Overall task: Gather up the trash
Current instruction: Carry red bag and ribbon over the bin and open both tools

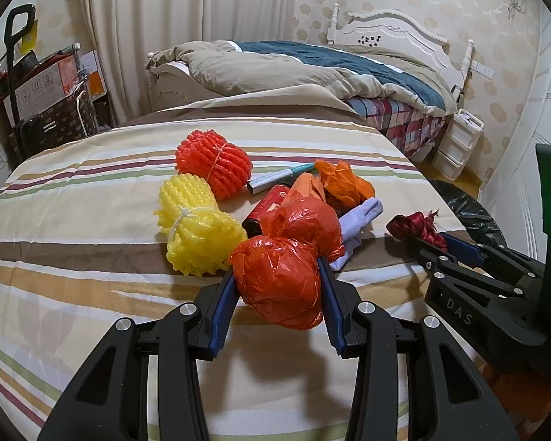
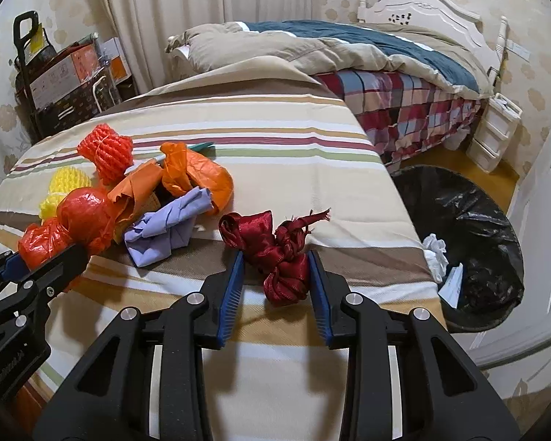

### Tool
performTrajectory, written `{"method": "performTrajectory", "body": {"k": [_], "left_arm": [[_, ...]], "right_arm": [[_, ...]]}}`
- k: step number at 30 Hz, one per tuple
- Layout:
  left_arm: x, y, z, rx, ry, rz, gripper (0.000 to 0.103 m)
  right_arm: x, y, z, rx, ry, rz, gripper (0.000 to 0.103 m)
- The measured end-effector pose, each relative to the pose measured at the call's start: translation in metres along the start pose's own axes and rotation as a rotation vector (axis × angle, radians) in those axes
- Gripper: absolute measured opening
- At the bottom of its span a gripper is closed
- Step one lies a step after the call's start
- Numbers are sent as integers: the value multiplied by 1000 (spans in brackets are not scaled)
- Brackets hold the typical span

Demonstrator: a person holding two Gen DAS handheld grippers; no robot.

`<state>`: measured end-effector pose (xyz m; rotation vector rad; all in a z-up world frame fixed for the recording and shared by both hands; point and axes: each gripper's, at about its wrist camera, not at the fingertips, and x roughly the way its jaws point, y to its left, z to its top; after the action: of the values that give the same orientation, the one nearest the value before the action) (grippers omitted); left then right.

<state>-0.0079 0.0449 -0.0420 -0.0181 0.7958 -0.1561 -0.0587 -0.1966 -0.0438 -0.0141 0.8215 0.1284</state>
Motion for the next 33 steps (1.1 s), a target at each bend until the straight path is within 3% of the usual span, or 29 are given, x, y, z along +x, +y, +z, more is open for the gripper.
{"method": "performTrajectory", "body": {"k": [8,17,25,33], "left_arm": [[-7,-13,1,9,-25,-39,43],[-7,-54,16,57,-54,-129,43],[14,-111,37,121,-66,-205,43],[48,-158,57,160,-49,-236,43]], "right_arm": [[-18,-23,-6,48,-39,-35,34],[-40,-82,-7,152,-95,-127,34],[-45,-142,-2,228,-128,-213,34],[-29,-184,2,270,-125,-251,34]]}}
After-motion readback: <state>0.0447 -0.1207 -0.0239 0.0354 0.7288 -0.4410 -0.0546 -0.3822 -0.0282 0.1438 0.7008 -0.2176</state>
